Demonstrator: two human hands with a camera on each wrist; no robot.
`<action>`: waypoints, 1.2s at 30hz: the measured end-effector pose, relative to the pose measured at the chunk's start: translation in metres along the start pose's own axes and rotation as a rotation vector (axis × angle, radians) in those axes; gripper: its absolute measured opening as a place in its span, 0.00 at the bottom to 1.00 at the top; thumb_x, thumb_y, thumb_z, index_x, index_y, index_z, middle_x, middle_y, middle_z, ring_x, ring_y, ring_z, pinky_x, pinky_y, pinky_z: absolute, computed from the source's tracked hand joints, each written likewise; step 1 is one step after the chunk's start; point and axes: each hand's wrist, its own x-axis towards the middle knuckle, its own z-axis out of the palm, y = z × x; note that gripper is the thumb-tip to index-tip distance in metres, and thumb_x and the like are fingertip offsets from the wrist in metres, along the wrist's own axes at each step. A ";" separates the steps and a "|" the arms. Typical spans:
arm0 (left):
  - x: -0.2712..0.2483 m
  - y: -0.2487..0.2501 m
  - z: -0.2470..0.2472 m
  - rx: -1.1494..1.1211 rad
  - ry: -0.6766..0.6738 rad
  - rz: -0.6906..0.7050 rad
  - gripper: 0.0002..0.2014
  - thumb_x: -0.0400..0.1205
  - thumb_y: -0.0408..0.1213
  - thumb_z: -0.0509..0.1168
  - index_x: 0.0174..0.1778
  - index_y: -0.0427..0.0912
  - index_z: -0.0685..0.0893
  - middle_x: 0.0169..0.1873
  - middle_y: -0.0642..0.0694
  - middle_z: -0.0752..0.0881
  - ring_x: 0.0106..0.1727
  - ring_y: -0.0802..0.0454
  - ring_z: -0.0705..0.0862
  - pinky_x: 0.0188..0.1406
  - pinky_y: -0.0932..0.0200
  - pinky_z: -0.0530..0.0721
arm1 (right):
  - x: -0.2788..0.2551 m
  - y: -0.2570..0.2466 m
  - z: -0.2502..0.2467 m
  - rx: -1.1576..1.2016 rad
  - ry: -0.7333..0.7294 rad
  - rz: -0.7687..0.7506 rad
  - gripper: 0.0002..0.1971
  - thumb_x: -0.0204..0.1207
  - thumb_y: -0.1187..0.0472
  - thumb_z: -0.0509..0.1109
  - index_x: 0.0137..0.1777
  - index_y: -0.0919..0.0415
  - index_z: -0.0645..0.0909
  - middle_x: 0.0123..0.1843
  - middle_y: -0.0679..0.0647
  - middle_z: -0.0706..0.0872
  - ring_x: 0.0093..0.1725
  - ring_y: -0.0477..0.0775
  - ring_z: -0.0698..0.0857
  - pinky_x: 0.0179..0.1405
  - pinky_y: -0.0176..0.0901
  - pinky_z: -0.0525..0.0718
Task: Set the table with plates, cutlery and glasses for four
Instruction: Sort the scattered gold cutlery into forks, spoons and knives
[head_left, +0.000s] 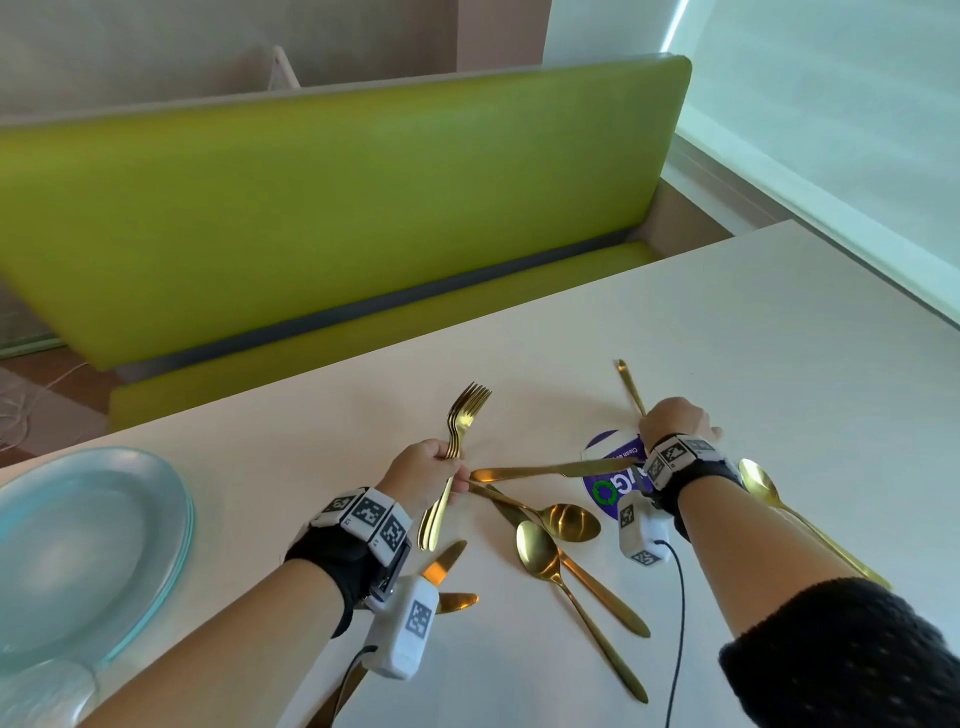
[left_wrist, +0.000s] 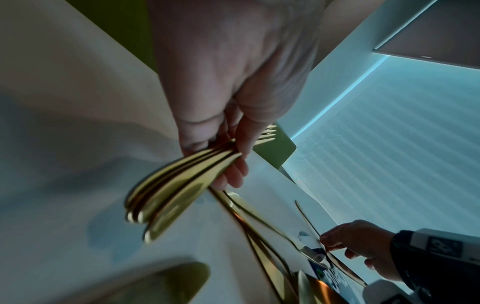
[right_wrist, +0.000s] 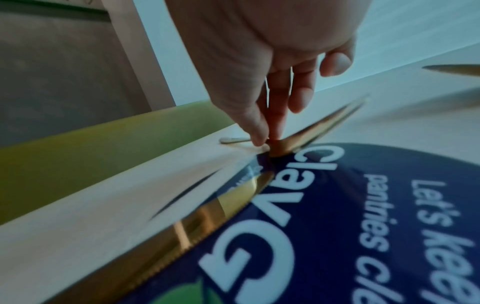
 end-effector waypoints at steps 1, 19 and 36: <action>0.000 0.000 -0.001 0.012 0.009 0.002 0.07 0.84 0.28 0.57 0.45 0.41 0.79 0.36 0.44 0.86 0.37 0.52 0.85 0.43 0.56 0.85 | -0.001 -0.001 -0.001 -0.014 0.001 -0.015 0.07 0.78 0.63 0.60 0.44 0.61 0.81 0.53 0.61 0.86 0.58 0.61 0.80 0.62 0.51 0.69; -0.045 0.026 -0.010 0.487 -0.217 0.108 0.04 0.70 0.36 0.68 0.37 0.43 0.79 0.33 0.44 0.82 0.36 0.50 0.79 0.38 0.60 0.76 | -0.166 -0.064 -0.026 -0.722 0.213 -1.424 0.13 0.83 0.57 0.59 0.57 0.51 0.85 0.56 0.50 0.81 0.60 0.55 0.74 0.55 0.46 0.73; -0.072 -0.010 -0.025 0.156 -0.068 0.024 0.05 0.78 0.25 0.66 0.41 0.39 0.80 0.32 0.41 0.85 0.39 0.44 0.83 0.53 0.46 0.86 | -0.165 -0.030 0.006 -0.139 0.118 -0.929 0.10 0.79 0.54 0.66 0.56 0.51 0.86 0.56 0.50 0.86 0.60 0.54 0.78 0.60 0.46 0.71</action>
